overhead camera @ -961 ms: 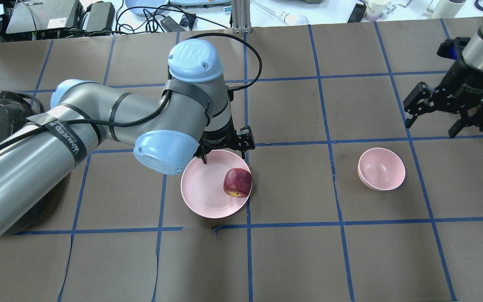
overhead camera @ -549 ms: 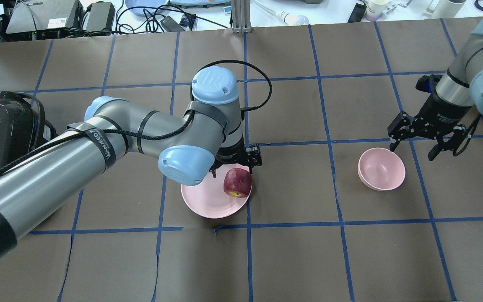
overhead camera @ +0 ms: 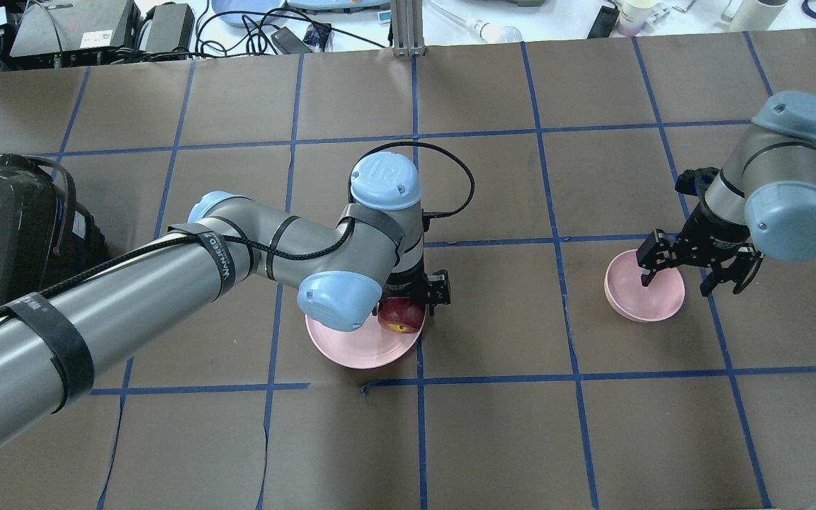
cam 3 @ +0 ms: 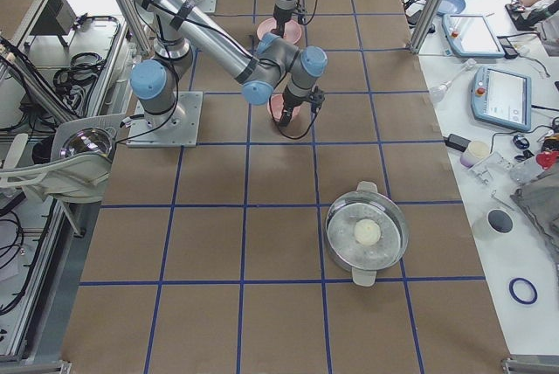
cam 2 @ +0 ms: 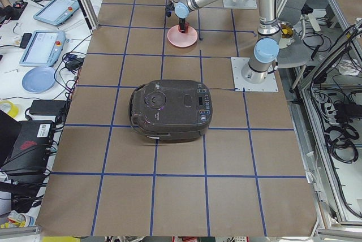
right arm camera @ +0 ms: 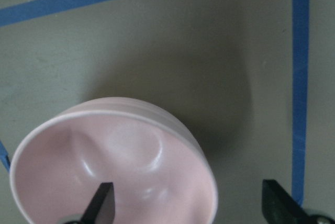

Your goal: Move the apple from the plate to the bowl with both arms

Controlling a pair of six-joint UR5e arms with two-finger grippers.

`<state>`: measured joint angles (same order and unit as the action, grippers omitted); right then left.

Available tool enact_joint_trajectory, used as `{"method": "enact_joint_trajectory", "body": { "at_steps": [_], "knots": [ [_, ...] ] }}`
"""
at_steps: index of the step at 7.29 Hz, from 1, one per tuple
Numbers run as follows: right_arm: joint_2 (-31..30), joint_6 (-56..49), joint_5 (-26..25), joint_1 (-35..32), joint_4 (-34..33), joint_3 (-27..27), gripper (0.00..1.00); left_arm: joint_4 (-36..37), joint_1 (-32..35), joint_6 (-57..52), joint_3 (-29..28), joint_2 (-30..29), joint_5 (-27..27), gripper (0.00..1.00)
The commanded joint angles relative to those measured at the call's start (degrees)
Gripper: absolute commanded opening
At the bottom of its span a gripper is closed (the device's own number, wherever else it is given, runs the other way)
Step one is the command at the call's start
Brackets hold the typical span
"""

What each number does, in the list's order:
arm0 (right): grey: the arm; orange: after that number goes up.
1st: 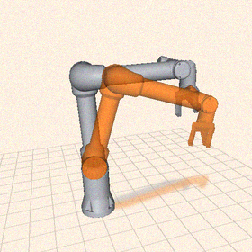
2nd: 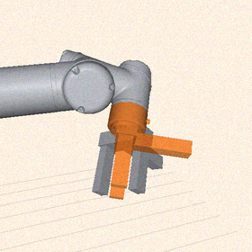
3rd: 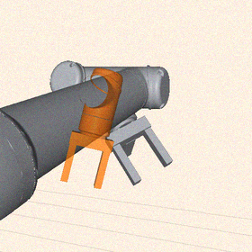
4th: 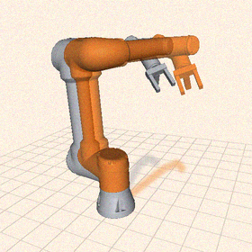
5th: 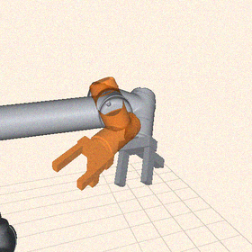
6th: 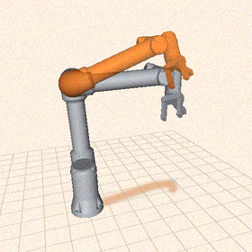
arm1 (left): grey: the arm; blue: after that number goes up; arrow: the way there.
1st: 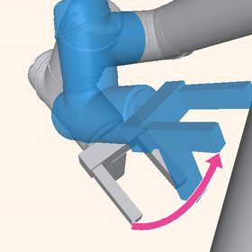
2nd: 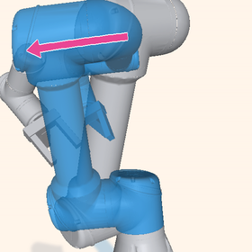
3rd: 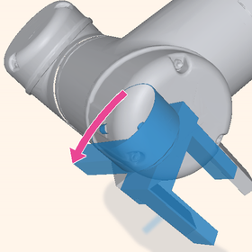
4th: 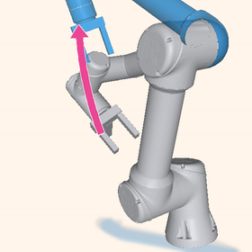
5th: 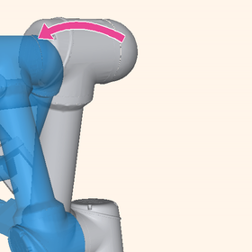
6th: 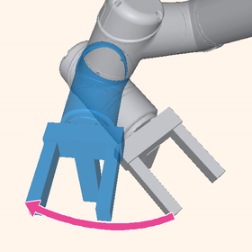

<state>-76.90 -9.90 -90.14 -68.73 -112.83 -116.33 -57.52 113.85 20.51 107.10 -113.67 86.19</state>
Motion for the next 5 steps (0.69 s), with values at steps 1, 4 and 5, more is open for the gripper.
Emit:
{"method": "enact_joint_trajectory", "body": {
  "at_steps": [1,4,5],
  "knots": [
    [0.6,-0.5,0.0,0.0,-1.9,-1.4,0.52,2.6,0.1,-1.6,0.2,-0.3,0.0,0.66],
    [0.8,-3.8,-0.1,0.0,-1.9,-0.9,0.00,2.4,-2.4,-2.5,-1.2,2.0,-2.3,0.45],
    [0.5,-3.3,0.1,0.1,-2.0,-0.6,0.00,1.3,-5.5,-4.5,-2.2,3.1,-3.1,0.45]
  ]
}}
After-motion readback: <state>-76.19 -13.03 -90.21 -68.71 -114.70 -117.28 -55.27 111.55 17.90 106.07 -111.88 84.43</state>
